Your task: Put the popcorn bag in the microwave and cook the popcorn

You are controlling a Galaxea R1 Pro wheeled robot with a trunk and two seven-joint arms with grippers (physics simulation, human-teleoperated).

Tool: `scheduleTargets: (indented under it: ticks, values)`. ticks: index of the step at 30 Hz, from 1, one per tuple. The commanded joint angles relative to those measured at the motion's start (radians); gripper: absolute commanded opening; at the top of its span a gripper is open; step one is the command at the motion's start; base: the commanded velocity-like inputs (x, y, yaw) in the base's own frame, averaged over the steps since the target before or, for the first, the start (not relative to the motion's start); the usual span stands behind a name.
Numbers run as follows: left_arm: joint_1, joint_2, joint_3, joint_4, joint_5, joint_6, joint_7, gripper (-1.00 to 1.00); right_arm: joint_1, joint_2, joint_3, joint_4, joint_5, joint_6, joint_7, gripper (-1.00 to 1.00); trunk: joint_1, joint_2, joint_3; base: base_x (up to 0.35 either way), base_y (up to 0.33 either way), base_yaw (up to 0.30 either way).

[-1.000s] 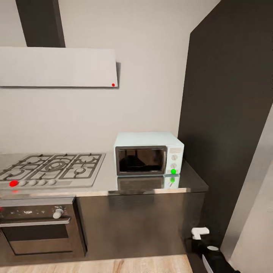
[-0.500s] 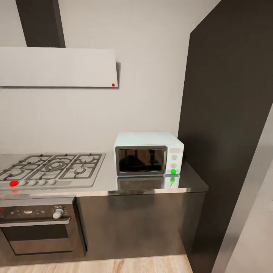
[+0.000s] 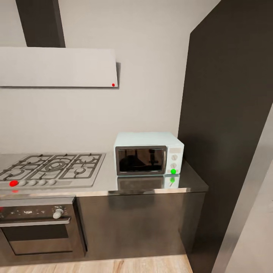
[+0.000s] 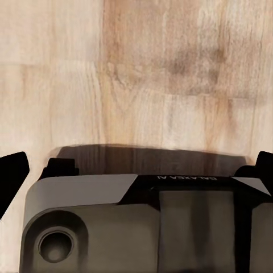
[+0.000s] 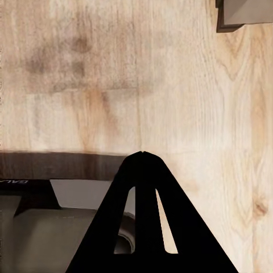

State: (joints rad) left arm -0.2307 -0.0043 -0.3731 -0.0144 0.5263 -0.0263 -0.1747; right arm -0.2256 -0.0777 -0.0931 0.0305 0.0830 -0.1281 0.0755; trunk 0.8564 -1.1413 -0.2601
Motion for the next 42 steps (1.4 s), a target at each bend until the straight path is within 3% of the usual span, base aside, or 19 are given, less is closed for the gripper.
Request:
scheduleTargets:
  ticks: [1, 4, 5, 42]
  values:
    - [-0.001, 0.0, -0.009, 0.002, 0.01, -0.003, -0.003, 1.0, -0.001, 0.001, -0.01, 0.003, 0.008, 0.003, -0.004, -1.0, 0.0, -0.001, -0.001, 0.0, 0.0, 0.0]
    - [-0.001, -0.001, -0.009, 0.002, 0.009, -0.003, -0.003, 1.0, -0.001, -0.003, -0.011, 0.003, 0.009, 0.041, -0.024, -1.0, 0.0, -0.001, -0.001, 0.0, 0.0, 0.0]
    - [-0.001, 0.0, -0.01, 0.002, 0.009, -0.003, -0.003, 1.0, -0.001, 0.04, -0.011, -0.003, 0.02, 0.033, -0.028, -1.0, 0.0, -0.001, -0.001, 0.0, 0.0, 0.0]
    - [-0.001, 0.001, -0.01, 0.002, 0.009, -0.003, -0.003, 1.0, -0.001, 0.04, -0.011, -0.003, 0.02, 0.033, -0.028, -1.0, 0.0, -0.001, -0.001, 0.0, 0.0, 0.0]
